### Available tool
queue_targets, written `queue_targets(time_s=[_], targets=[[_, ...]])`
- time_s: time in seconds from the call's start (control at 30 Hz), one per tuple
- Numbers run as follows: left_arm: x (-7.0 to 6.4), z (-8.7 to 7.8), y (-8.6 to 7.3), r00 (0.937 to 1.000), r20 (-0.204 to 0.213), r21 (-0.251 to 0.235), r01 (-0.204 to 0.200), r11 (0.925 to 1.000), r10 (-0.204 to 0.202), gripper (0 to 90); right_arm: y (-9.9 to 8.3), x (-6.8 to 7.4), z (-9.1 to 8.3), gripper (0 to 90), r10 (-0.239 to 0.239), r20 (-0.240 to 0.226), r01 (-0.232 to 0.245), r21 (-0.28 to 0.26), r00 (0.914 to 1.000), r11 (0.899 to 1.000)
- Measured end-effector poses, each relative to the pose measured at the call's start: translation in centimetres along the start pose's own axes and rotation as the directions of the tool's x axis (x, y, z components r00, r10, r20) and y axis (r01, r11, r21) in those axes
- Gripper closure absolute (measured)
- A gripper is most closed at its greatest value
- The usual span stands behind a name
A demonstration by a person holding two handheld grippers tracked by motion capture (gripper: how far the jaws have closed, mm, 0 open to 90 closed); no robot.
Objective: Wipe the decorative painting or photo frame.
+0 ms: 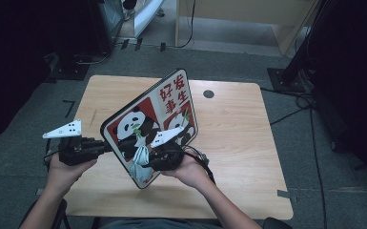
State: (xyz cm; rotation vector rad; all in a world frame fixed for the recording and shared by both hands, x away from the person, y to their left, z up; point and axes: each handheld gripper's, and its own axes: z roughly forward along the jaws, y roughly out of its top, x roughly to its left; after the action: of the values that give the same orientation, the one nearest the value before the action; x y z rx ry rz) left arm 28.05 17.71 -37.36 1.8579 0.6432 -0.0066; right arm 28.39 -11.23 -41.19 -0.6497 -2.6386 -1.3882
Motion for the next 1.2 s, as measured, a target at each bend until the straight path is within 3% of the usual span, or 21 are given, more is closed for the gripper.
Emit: queue_targets(time_s=[0.73,1.2], targets=[[-0.1,0.0,-0.1,1.0000,0.006,-0.002,0.004,1.0000,-0.004,85.9,-2.6,-0.1,1.2,78.9,0.040,0.020,-0.041,0.051,0.9990,0.998],[0.0,0.0,-0.1,0.9999,0.006,-0.007,0.009,0.9999,-0.009,85.7,-4.9,-0.5,2.3,78.8,0.035,0.019,-0.036,0.066,0.9992,0.997]])
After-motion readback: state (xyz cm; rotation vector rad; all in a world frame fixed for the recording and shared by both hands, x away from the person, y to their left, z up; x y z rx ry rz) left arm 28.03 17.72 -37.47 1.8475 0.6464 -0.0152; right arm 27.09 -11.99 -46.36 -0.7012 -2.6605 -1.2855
